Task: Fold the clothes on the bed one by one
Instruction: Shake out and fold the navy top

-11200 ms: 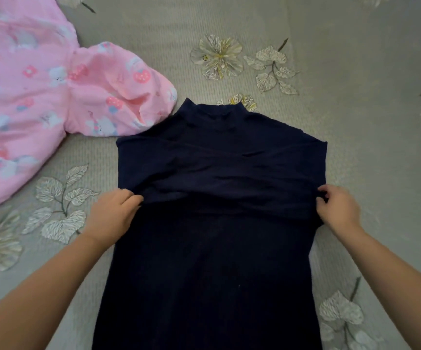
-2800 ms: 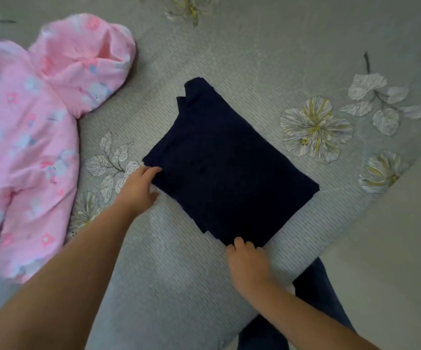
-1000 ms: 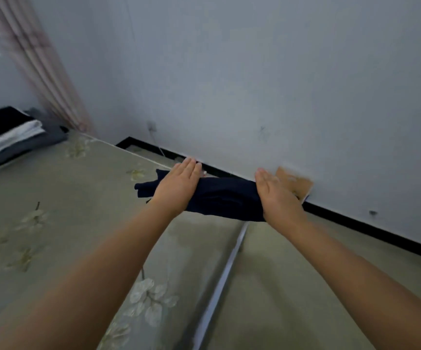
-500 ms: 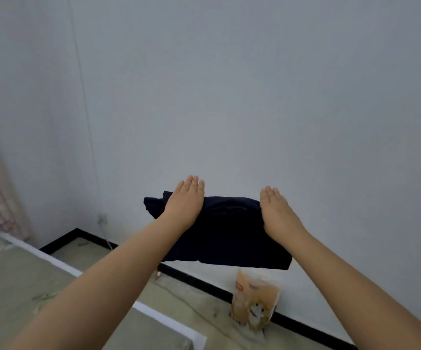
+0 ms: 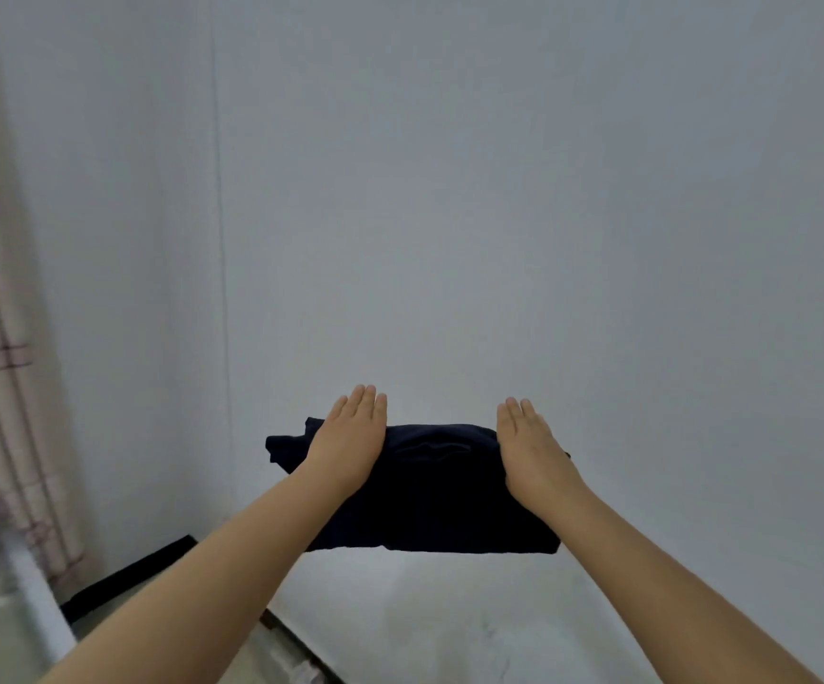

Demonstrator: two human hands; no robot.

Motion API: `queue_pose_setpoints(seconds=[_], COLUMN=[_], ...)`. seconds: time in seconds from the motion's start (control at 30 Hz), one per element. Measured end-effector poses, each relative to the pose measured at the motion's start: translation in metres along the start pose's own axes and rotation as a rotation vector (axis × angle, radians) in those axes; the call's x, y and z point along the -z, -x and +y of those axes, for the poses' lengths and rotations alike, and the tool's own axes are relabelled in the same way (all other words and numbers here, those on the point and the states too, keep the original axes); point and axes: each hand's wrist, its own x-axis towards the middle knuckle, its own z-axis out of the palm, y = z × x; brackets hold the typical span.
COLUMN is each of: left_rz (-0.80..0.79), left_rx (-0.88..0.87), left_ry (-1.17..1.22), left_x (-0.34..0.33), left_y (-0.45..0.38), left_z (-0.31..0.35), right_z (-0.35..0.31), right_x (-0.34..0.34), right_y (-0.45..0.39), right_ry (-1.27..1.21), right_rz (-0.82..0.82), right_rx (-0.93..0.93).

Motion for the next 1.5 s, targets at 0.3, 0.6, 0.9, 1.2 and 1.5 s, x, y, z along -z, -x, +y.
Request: queue_pose_setpoints(seconds=[0.3, 0.6, 0.9, 1.2, 1.5], left_rz=[-0.152, -0.342, -0.407, -0.527, -0.668], left_rx=[0.314, 0.694, 0.929, 1.087, 1.294], left_ry=[-0.124, -0.231, -0.344, -0.374, -0.352], left_x=[-0.075, -0.140, -0.183, -0.244, -0.329], left_y=[-0.074, -0.043, -0.035, -0.034, -0.012], left_z=[-0.077, -0.208, -0.407, -0.582, -0.743], right_z=[-0.033, -0.199, -0.411, -0.600, -0.805], right_x=[-0.095, -0.170, -0.194, -0.240, -0.311], right_y=[-0.169, -0.284, -0.411, -0.517, -0.604], right_ry=[-0.161, -0.342, -0.453, -0.539, -0.535], right_rz=[0.024, -0.048, -0.032, -0.059, -0.205], right_rx=[0.373, 0.763, 1.034, 1.211, 1.486])
